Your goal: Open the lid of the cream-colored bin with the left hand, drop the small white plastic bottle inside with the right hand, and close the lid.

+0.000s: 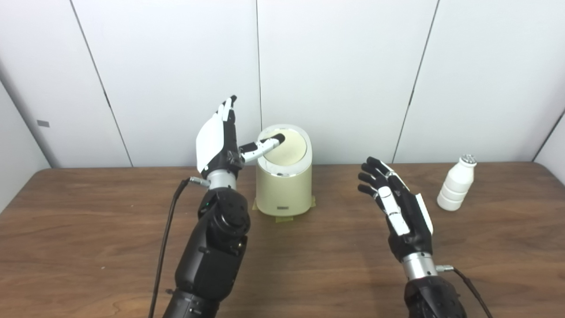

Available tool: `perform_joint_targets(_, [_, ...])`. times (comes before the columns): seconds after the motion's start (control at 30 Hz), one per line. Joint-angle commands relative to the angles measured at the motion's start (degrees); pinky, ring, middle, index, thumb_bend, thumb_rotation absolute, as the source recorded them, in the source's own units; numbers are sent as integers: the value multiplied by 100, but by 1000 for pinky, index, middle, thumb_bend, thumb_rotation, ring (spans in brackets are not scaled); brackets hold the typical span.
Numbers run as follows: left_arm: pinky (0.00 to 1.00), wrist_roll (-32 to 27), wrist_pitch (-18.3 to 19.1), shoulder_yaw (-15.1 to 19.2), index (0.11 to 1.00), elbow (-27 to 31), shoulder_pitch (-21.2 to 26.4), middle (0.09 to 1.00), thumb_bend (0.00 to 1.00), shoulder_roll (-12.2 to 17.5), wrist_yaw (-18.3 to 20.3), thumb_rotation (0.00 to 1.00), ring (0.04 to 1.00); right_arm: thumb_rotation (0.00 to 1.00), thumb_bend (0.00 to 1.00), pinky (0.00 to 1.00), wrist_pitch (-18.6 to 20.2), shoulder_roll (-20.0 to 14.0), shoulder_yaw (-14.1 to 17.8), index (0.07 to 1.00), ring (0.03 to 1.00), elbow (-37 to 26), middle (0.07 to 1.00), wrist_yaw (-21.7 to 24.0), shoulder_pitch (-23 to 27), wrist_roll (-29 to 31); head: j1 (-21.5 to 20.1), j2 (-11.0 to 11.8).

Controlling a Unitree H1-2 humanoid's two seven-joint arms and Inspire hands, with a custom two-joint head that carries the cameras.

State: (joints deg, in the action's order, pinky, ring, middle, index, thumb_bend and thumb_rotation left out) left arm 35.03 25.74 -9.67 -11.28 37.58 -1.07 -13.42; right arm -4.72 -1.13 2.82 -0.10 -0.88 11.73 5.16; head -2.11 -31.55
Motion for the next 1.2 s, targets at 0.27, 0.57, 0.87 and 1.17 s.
perform_joint_targets(0.27, [1000, 243, -50, -142, 1000, -182, 428, 1000, 927, 4, -235, 325, 1000, 669, 182, 746, -182, 3, 9, 810, 804, -116, 820, 23, 193, -19, 2, -7])
perform_joint_targets(0.57, [1000, 503, -68, -338, 1000, -302, 433, 1000, 928, 90, -284, 298, 1000, 674, 173, 749, -205, 37, -4, 815, 808, -79, 826, 14, 222, -31, -22, 10])
perform_joint_targets(0.87, [1000, 1287, -95, -880, 1000, -755, 494, 1000, 959, 339, -704, 313, 1000, 677, 186, 762, -183, 29, 1, 817, 817, -82, 828, 47, 234, 27, -26, 3])
perform_joint_targets(1.17, [1000, 2186, 114, -1034, 1000, -1080, 567, 1000, 957, 314, -779, 151, 1000, 694, 184, 767, -212, 21, -6, 816, 820, -68, 827, 38, 243, -8, -33, 15])
